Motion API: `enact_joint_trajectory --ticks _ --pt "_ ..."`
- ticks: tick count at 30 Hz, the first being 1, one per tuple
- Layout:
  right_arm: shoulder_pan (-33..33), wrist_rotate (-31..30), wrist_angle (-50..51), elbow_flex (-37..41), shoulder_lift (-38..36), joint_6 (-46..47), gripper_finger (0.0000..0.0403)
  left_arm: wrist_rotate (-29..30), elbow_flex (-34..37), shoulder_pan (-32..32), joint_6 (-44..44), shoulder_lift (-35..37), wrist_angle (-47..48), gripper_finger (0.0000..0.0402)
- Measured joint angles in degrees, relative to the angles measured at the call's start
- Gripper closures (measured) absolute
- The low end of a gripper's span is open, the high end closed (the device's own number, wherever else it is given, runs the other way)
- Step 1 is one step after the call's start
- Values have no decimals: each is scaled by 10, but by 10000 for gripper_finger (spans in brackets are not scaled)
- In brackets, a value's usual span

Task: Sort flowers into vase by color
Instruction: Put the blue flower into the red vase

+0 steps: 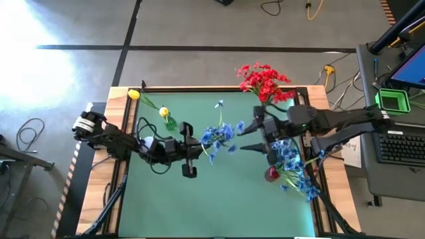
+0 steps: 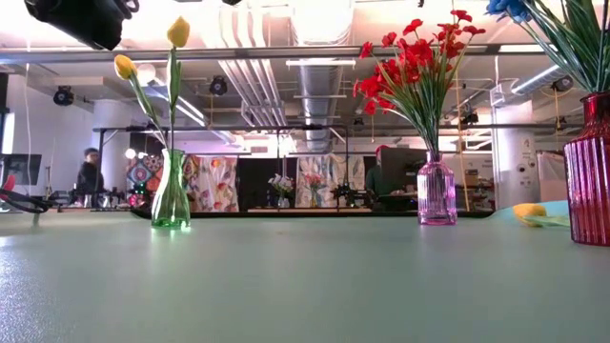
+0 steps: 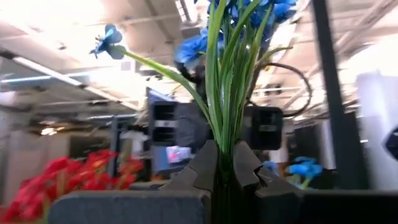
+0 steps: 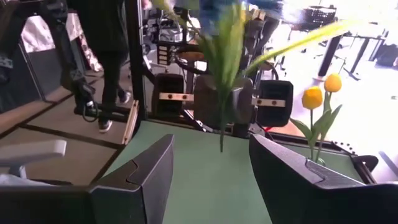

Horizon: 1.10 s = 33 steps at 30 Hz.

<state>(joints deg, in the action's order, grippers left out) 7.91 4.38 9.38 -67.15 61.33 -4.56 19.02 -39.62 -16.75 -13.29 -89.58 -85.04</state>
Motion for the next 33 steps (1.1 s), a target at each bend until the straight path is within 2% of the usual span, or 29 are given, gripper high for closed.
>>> enact_joint_trajectory --ticks 2,5,12,16,19,28,33 --pt "1 0 0 -22 28 -3 202 -26 0 0 3 0 -3 401" --pt "1 -1 -10 -47 64 -6 202 -33 -4 -1 -4 0 -5 401" --pt "1 4 -68 -90 126 -15 202 -30 -8 0 -41 0 -16 401" --pt "1 8 -77 -114 160 -15 202 -4 -8 0 -56 0 -25 401" --pt "1 30 -90 -126 178 -14 202 -1 -8 1 -57 0 -24 401" --pt "1 29 -129 -151 215 -1 202 -1 -8 0 -56 -1 -24 401" --pt "1 -9 -149 -151 223 -12 202 -1 -8 1 -55 -1 -21 401"
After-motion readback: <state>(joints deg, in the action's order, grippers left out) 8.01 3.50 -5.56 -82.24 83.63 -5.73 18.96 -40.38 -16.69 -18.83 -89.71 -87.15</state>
